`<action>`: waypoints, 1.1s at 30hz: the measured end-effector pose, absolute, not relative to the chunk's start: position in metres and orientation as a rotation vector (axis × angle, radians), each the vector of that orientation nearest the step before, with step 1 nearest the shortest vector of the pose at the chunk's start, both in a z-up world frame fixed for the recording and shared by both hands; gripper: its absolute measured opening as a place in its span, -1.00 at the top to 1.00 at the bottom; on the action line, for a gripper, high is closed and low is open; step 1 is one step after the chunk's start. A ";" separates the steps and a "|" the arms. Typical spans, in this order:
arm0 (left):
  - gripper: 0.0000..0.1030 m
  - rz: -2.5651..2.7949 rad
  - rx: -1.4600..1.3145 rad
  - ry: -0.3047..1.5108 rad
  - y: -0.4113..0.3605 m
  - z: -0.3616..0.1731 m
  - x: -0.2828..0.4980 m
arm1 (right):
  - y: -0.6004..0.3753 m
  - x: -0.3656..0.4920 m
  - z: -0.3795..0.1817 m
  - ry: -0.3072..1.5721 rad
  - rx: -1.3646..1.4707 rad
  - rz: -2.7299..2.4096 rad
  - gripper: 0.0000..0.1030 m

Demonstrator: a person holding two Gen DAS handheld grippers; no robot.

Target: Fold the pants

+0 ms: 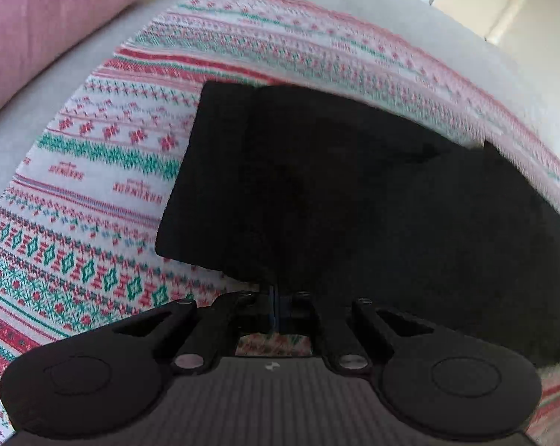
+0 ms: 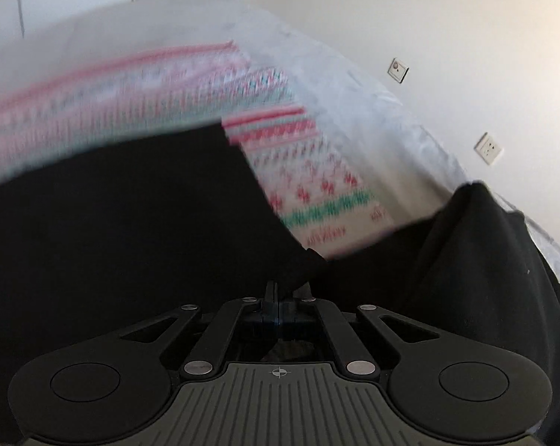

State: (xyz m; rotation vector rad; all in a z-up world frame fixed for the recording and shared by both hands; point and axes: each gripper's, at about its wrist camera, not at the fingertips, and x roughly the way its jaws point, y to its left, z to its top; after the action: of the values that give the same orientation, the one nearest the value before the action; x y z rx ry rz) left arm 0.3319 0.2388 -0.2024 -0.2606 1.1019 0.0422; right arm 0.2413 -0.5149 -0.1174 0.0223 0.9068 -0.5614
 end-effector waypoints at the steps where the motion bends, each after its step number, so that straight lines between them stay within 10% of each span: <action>1: 0.99 0.024 -0.261 1.127 0.242 -0.205 0.332 | -0.510 0.242 -0.120 0.921 -0.023 -0.559 1.00; 9: 0.32 0.105 -0.322 0.960 0.284 -0.147 0.317 | -0.449 0.268 -0.085 0.732 -0.341 -0.567 -0.26; 24: 0.29 -0.373 0.089 0.968 0.011 -0.192 0.525 | -0.394 0.364 -0.132 0.799 -0.461 -0.053 -0.16; 26: 0.81 -0.369 0.142 0.996 -0.001 -0.208 0.542 | -0.396 0.379 -0.138 0.815 -0.480 -0.019 -0.15; 27: 0.93 -0.363 0.168 0.987 -0.003 -0.212 0.544 | -0.398 0.384 -0.141 0.840 -0.472 0.015 -0.06; 29: 1.00 -0.391 0.144 0.952 0.002 -0.207 0.541 | -0.401 0.391 -0.144 0.887 -0.418 0.134 0.84; 33: 1.00 -0.399 -0.074 0.905 0.042 -0.197 0.555 | -0.393 0.403 -0.147 0.860 -0.494 0.098 1.00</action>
State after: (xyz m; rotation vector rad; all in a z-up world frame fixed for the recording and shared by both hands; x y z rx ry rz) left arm 0.5548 0.0425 -0.1974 -0.0745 0.9050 -0.3988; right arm 0.4027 -0.3928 -0.1466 -0.4938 0.8601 0.0985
